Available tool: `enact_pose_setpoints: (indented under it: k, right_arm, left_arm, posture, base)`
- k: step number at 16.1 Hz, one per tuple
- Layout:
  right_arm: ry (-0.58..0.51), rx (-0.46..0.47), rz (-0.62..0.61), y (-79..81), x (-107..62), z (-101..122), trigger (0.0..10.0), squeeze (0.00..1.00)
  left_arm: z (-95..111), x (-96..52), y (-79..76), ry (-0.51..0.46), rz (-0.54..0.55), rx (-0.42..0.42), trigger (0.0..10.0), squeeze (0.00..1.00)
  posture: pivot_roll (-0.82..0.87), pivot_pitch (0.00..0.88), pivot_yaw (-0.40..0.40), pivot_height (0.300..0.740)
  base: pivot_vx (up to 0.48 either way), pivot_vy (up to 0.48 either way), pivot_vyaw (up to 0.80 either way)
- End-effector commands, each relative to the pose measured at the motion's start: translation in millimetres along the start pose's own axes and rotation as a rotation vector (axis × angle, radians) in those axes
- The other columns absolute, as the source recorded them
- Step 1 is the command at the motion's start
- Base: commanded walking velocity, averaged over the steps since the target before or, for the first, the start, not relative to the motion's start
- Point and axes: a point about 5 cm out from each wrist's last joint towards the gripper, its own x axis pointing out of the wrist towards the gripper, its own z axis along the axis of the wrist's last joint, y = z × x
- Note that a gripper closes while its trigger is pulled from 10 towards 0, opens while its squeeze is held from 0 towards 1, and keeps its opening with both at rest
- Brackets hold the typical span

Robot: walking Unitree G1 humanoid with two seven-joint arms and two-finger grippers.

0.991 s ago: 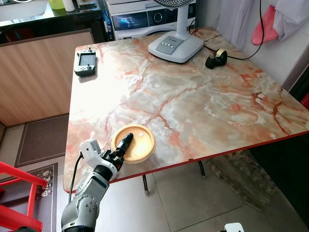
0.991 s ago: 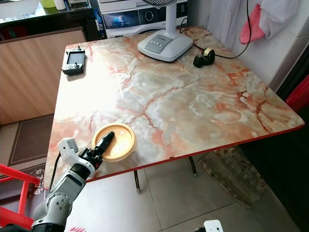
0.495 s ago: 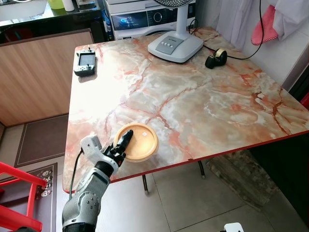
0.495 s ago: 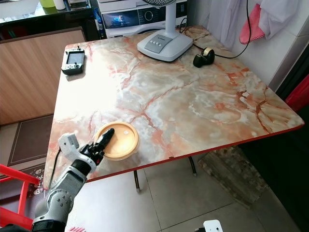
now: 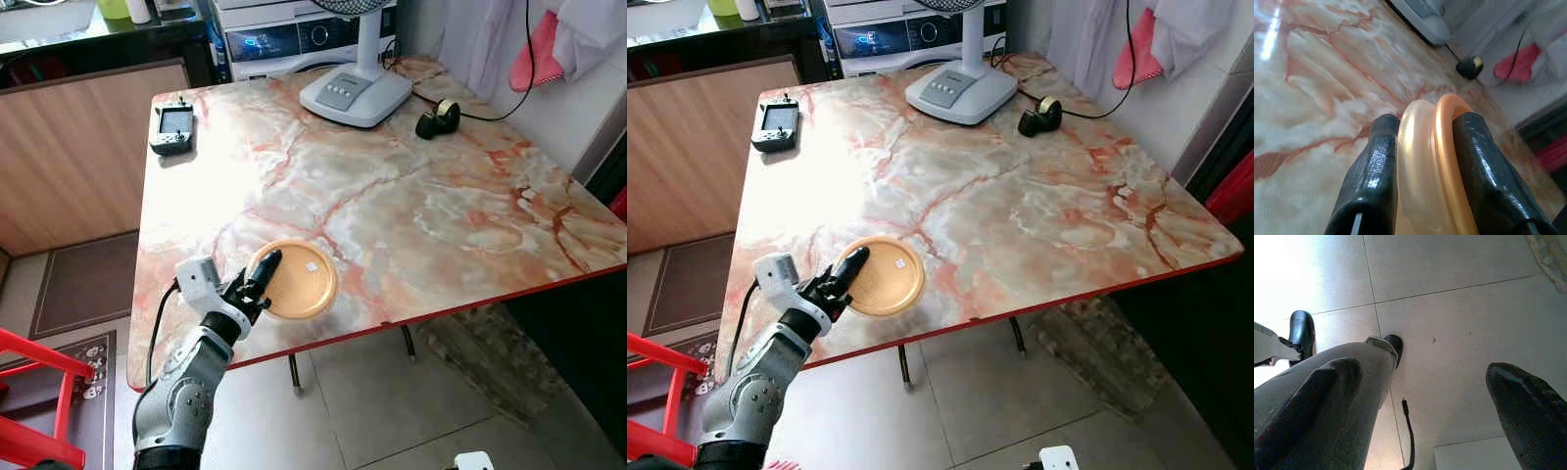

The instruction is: Restocking fridge

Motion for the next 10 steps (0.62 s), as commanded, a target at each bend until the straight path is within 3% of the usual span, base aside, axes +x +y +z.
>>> enact_pose_setpoints:
  k: [1,2,3,7,10]
  right_arm:
    - [0.021,0.007,0.001,0.2,-0.8,-5.5,10.0,0.00]
    - [0.020,0.009,-0.001,-0.3,-0.8,-5.4,10.0,0.00]
    - [0.017,0.015,-0.006,-0.8,-0.9,-5.1,10.0,0.00]
    - [0.001,0.055,-0.014,-0.4,-0.9,-4.8,10.0,0.00]
    - [-0.001,0.070,-0.023,0.8,-0.6,-5.2,10.0,0.00]
  left_arm:
    - [13.2,1.0,-7.8,-0.060,-0.031,-0.047,0.0,0.00]
    - [12.6,1.1,-14.6,-0.056,-0.048,-0.023,9.3,0.00]
    - [10.4,0.9,-20.2,-0.050,-0.056,0.012,10.0,0.00]
    - [28.2,-1.4,-19.4,-0.117,-0.025,0.031,10.0,0.00]
    - [37.5,-0.9,-15.6,-0.134,0.013,0.145,10.0,0.00]
  posture:
    - [0.10,0.079,0.005,0.740]
    - [0.10,0.080,0.004,0.740]
    - [0.10,0.082,0.004,0.740]
    - [0.10,0.087,0.011,0.740]
    - [0.10,0.087,0.025,0.740]
  base:
    - [0.000,0.000,0.00]
    - [0.000,0.000,0.00]
    - [0.000,0.000,0.00]
    - [0.000,0.000,0.00]
    - [0.000,0.000,0.00]
